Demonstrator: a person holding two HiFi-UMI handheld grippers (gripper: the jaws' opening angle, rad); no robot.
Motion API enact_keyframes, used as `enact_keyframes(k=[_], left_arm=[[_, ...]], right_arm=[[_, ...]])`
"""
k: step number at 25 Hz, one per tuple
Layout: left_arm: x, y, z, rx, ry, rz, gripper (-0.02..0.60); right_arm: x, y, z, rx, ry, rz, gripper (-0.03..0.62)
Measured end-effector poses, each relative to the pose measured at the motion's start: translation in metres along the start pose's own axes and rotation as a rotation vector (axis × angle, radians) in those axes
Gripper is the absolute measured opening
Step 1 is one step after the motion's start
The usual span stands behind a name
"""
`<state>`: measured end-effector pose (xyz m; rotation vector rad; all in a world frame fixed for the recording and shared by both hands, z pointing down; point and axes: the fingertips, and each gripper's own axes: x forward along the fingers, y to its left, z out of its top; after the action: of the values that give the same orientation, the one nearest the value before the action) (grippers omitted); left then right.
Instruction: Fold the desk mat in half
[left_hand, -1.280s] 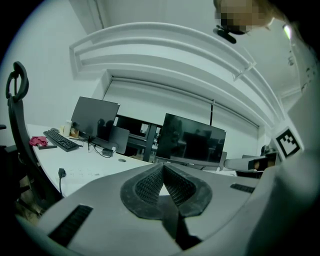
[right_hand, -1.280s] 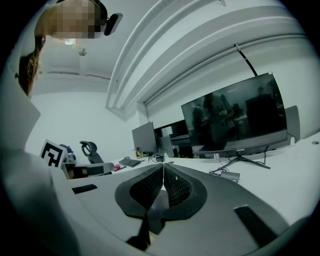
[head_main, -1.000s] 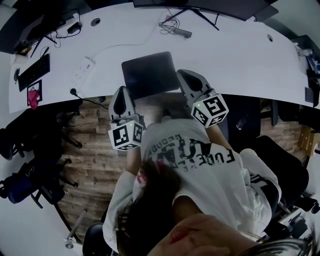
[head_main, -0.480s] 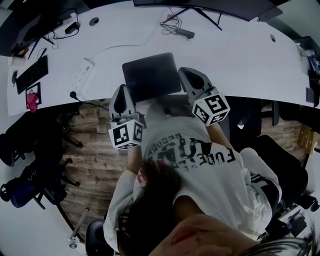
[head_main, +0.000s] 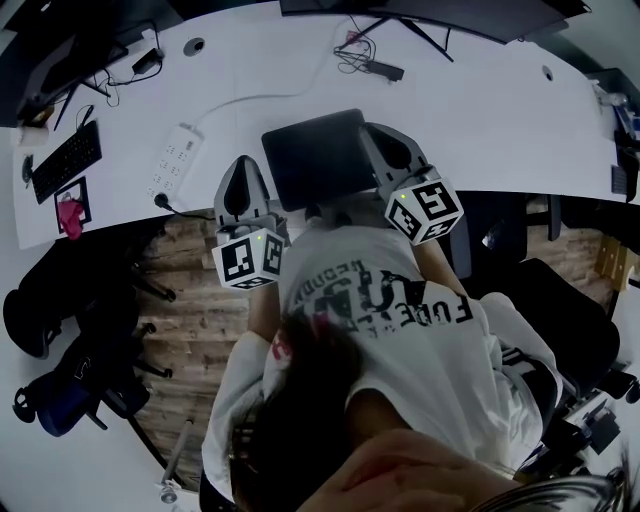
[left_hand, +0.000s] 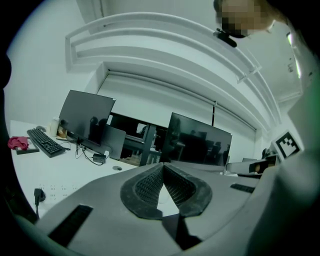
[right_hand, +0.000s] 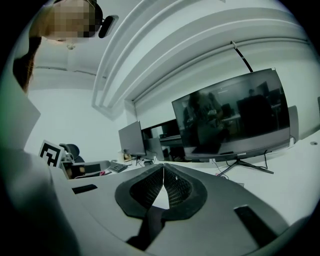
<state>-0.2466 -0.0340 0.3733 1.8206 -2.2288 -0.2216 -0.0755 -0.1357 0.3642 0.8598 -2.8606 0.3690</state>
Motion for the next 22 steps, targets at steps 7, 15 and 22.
enact_keyframes(k=[7, 15, 22], left_arm=[[0.004, 0.01, -0.005, -0.022, 0.03, -0.035, 0.003], [-0.005, 0.02, -0.019, -0.028, 0.078, -0.039, 0.003], [-0.006, 0.015, -0.031, -0.054, 0.115, -0.053, 0.003]], right_arm=[[-0.001, -0.001, -0.009, 0.018, 0.017, -0.052, 0.0], [-0.003, 0.001, -0.019, 0.039, 0.022, -0.073, 0.0], [-0.005, -0.011, -0.016, 0.04, 0.011, -0.072, 0.0]])
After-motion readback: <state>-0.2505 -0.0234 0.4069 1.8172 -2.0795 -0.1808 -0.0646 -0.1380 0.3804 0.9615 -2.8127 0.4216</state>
